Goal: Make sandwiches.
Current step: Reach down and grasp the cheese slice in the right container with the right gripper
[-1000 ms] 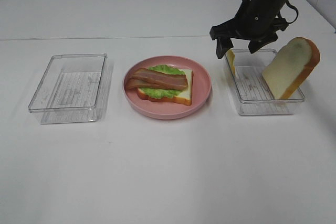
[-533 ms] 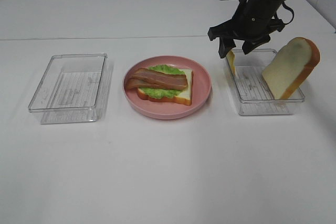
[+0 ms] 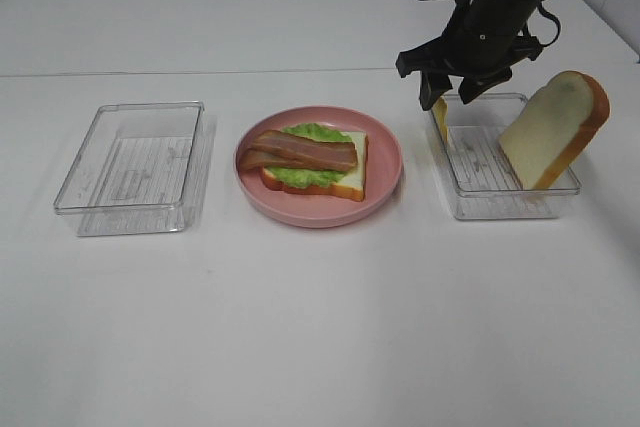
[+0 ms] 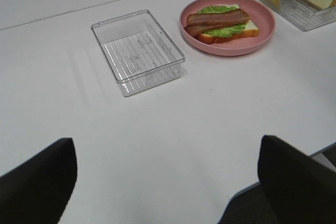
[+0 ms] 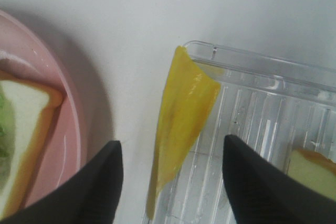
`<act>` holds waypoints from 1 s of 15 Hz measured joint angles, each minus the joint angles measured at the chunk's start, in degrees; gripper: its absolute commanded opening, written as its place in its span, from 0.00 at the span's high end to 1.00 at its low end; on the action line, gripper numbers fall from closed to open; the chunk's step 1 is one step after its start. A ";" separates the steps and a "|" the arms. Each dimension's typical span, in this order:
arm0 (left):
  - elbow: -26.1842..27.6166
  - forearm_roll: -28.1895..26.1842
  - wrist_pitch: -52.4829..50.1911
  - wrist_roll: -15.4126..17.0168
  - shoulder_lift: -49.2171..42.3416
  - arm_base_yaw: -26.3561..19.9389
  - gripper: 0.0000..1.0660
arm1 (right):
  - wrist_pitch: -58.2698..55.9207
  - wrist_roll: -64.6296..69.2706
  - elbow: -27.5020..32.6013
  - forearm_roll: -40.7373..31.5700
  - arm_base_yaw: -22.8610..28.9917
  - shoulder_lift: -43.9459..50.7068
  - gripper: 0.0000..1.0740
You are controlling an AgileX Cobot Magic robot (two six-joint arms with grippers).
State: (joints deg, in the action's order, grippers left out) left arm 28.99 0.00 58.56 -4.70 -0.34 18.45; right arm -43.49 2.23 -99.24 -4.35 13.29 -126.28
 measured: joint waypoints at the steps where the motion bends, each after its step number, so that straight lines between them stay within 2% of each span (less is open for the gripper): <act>1: 0.00 0.00 0.00 0.00 0.00 0.00 0.18 | 0.00 0.00 0.00 0.00 0.00 0.00 0.54; 7: 0.00 0.00 0.00 0.00 0.00 0.00 0.18 | 0.00 -0.52 -0.06 0.00 0.00 -1.72 0.56; 8: 0.00 0.00 0.00 0.00 0.00 0.00 0.18 | 0.00 -0.46 -0.06 0.00 0.00 -2.29 0.64; 11: 0.00 0.00 0.00 0.00 0.00 0.00 0.18 | 0.06 -0.46 -0.06 0.00 0.00 -2.52 0.98; 15: 0.00 0.00 0.00 0.00 0.00 0.00 0.18 | 0.00 -0.46 -0.06 0.00 0.00 -2.52 1.00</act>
State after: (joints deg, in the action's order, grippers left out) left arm 28.99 0.00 58.56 -4.70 -0.34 18.45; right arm -43.49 1.78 -99.29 -4.35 13.29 -128.80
